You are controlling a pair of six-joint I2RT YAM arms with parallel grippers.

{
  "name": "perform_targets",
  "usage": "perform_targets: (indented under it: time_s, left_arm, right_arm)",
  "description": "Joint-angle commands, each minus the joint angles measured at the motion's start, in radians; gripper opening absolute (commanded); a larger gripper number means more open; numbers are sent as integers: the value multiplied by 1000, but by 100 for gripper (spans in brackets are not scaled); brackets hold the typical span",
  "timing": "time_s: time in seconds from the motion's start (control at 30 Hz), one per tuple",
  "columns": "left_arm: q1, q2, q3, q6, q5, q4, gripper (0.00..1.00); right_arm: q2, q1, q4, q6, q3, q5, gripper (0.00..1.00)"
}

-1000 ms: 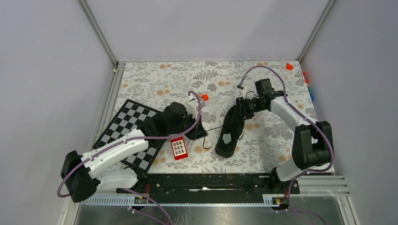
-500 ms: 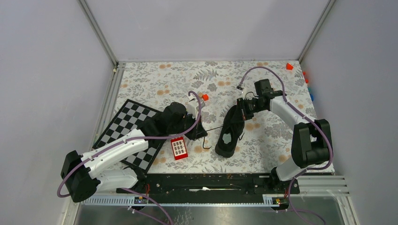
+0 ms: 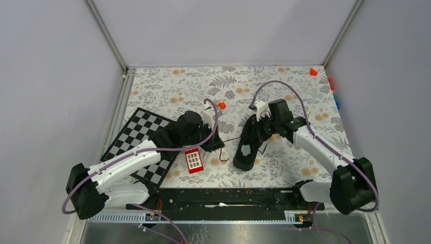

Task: Tie the shoes
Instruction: Cross the shoelace with the shoelace.

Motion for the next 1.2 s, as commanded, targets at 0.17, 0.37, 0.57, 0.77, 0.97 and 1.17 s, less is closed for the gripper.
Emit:
perform_targets:
  time_s: [0.17, 0.37, 0.57, 0.77, 0.97, 1.17]
  left_arm:
    - [-4, -24, 19, 11, -19, 19, 0]
    - [-4, -33, 15, 9, -20, 20, 0]
    - [-5, -40, 11, 12, -26, 15, 0]
    - [-5, -39, 7, 11, -23, 19, 0]
    - [-5, -32, 9, 7, -8, 25, 0]
    - [-5, -17, 14, 3, 1, 38, 0]
  right_arm:
    - [-153, 233, 360, -79, -228, 659, 0]
    - [-133, 302, 534, -109, -281, 940, 0]
    - [-185, 314, 629, -146, -294, 982, 0]
    - [-174, 314, 608, -119, -263, 893, 0]
    - [-115, 323, 847, -163, -344, 968, 0]
    - [-2, 385, 1092, -223, -351, 1195, 0]
